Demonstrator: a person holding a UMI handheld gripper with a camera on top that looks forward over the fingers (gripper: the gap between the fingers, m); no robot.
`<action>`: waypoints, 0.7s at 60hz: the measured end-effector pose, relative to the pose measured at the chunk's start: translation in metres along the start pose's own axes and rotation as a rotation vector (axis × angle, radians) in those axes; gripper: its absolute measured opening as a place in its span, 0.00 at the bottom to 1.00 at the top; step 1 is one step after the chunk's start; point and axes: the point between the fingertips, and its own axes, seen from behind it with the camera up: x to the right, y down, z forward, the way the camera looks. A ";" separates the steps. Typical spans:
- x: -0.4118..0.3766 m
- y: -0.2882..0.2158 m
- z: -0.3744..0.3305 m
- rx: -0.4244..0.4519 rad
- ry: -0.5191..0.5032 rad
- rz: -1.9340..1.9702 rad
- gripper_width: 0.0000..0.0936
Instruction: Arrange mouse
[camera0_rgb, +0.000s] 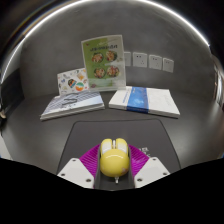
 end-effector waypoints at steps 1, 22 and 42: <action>-0.001 -0.001 -0.001 0.000 -0.006 0.002 0.42; 0.014 0.000 -0.059 0.061 -0.181 -0.021 0.89; 0.173 0.102 -0.192 0.105 0.059 0.238 0.89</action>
